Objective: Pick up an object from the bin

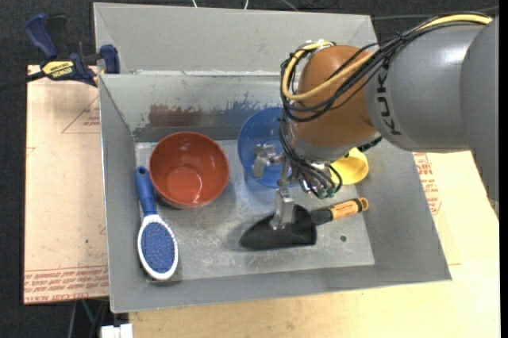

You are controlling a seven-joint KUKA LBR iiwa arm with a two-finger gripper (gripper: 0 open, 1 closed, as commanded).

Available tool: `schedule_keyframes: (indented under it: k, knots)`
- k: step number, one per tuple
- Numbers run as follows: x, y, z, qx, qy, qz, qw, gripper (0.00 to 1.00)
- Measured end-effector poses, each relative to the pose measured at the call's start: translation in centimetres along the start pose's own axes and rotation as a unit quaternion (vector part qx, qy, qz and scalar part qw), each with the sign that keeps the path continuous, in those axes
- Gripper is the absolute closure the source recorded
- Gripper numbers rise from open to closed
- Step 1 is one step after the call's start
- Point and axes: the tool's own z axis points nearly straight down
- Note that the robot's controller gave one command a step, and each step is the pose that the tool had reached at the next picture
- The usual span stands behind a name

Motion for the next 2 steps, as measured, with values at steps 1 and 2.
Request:
schedule_keyframes:
  k: [1,2]
  knots:
    - [-2.6,-0.6,4.7,0.000,-0.0025,-0.057,0.9984,0.00]
    - [3.2,4.8,4.8,0.000,0.0012,-0.007,1.0000,0.00]
